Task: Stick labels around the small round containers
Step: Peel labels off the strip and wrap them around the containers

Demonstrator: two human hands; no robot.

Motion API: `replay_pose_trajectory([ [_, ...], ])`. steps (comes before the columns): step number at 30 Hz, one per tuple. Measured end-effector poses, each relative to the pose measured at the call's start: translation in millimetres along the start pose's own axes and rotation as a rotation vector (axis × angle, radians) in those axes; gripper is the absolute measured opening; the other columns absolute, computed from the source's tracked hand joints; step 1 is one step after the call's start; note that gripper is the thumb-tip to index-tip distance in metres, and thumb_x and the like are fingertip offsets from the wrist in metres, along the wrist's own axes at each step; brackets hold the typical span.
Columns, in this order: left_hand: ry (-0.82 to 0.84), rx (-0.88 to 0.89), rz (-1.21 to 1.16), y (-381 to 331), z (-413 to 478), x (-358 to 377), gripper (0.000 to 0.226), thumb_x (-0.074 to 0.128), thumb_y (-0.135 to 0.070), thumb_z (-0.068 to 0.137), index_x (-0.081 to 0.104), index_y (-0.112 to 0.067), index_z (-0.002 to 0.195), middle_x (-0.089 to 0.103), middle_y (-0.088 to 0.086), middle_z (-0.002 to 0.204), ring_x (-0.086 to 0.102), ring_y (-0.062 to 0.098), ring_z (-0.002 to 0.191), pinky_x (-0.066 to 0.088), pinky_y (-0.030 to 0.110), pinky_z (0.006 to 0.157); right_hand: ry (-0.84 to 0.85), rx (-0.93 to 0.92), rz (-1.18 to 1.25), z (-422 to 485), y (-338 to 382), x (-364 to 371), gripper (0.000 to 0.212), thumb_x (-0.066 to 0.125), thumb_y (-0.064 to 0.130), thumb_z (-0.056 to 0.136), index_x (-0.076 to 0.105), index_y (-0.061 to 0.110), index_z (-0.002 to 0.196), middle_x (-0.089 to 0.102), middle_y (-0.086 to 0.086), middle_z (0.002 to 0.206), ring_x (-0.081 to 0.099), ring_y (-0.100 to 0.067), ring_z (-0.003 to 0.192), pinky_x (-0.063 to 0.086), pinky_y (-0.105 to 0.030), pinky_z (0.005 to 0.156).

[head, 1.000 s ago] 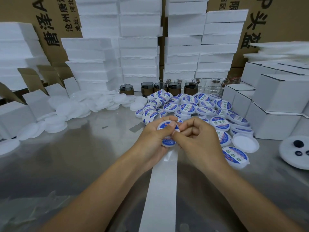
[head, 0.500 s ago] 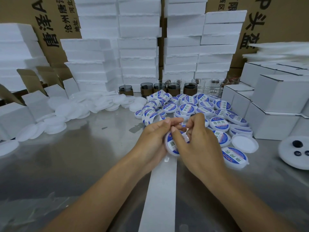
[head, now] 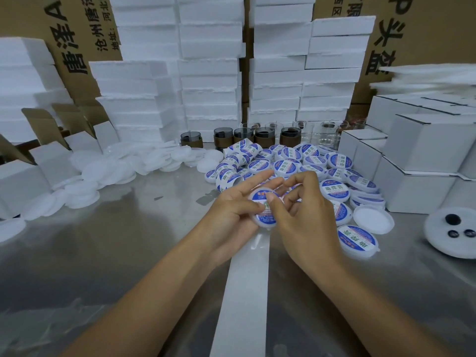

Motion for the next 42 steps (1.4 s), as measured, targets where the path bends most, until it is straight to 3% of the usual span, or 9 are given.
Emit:
replay_pose_trajectory([
  [7,-0.033,0.07,-0.014,-5.6,1.0,-7.6,0.044,0.05,0.008,0.072,0.06,-0.009,0.112,0.071,0.006,0.108,0.066,0.017,0.104,0.057,0.029,0.077,-0.009,0.109,0.035,-0.9,-2.4,1.3,0.041,0.073,0.026,0.076,0.038,0.029,0.096,0.049,0.015,0.089,0.056,-0.017,0.077,0.036,-0.009,0.063],
  [10,-0.043,0.102,0.022,-7.4,1.8,-9.6,0.039,0.053,0.002,0.074,0.06,-0.01,0.11,0.072,0.004,0.107,0.067,0.016,0.101,0.057,0.029,0.078,0.128,0.343,0.211,1.2,-14.6,8.0,0.028,0.073,0.031,0.076,0.052,0.019,0.09,0.063,0.003,0.073,0.063,-0.016,0.065,0.045,-0.025,0.066],
  [12,-0.017,0.103,0.062,-8.3,1.9,-7.9,0.038,0.055,-0.001,0.074,0.06,-0.01,0.11,0.072,0.003,0.106,0.068,0.015,0.098,0.057,0.027,0.076,0.224,0.42,0.336,-0.3,-17.1,13.5,0.017,0.068,0.03,0.081,0.062,0.015,0.086,0.067,0.0,0.063,0.06,-0.01,0.049,0.045,-0.021,0.058],
  [19,-0.108,0.144,0.373,-9.1,0.3,-15.6,0.036,0.064,-0.018,0.075,0.063,-0.012,0.11,0.072,0.008,0.105,0.068,0.022,0.097,0.055,0.032,0.085,0.177,0.306,0.387,4.4,-10.8,9.5,0.019,0.058,0.026,0.09,0.067,0.021,0.073,0.058,0.014,0.049,0.048,-0.003,0.038,0.04,-0.013,0.044],
  [24,-0.224,0.181,0.461,-13.4,-1.6,-26.5,0.035,0.065,-0.028,0.073,0.066,-0.004,0.097,0.073,0.008,0.085,0.068,0.018,0.077,0.057,0.03,0.075,0.243,0.334,0.43,1.6,-12.1,17.0,0.008,0.063,0.025,0.086,0.066,0.019,0.09,0.064,0.005,0.062,0.058,-0.007,0.046,0.049,-0.019,0.056],
  [29,-0.228,0.191,0.517,-13.7,-1.6,-25.2,0.043,0.069,-0.034,0.068,0.065,-0.006,0.101,0.074,0.008,0.091,0.069,0.019,0.081,0.056,0.03,0.074,0.238,0.315,0.35,1.3,-12.1,16.6,0.01,0.059,0.023,0.089,0.064,0.019,0.081,0.065,0.002,0.064,0.058,-0.005,0.045,0.051,-0.024,0.061],
  [32,-0.18,0.193,0.564,-11.1,-1.9,-18.7,0.037,0.07,-0.023,0.071,0.064,-0.009,0.105,0.074,0.007,0.095,0.069,0.017,0.082,0.055,0.026,0.073,0.129,0.353,0.424,2.4,-15.1,9.4,0.008,0.059,0.022,0.089,0.063,0.019,0.082,0.066,0.002,0.062,0.057,-0.004,0.043,0.048,-0.017,0.052],
  [38,-0.137,0.208,0.648,-12.9,-3.3,-13.9,0.026,0.067,-0.002,0.081,0.063,-0.016,0.102,0.074,-0.003,0.087,0.07,0.009,0.081,0.052,0.017,0.067,0.082,0.367,0.359,5.5,-19.5,5.1,0.017,0.055,0.029,0.091,0.061,0.017,0.082,0.066,0.004,0.054,0.057,-0.01,0.04,0.052,-0.035,0.061],
  [42,-0.129,0.224,0.701,-12.1,-5.5,-8.9,0.037,0.072,-0.004,0.077,0.06,-0.017,0.109,0.073,-0.004,0.092,0.069,0.009,0.086,0.053,0.018,0.075,0.083,0.351,0.395,5.6,-17.7,3.5,0.017,0.056,0.026,0.091,0.062,0.018,0.078,0.067,0.001,0.054,0.059,-0.012,0.04,0.05,-0.023,0.05],
])
Point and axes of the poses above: each hand's wrist, its own z-axis towards the middle knuckle, its own x-axis out of the palm, y = z × x, the point moved 7 cm from there along z, towards the middle knuckle
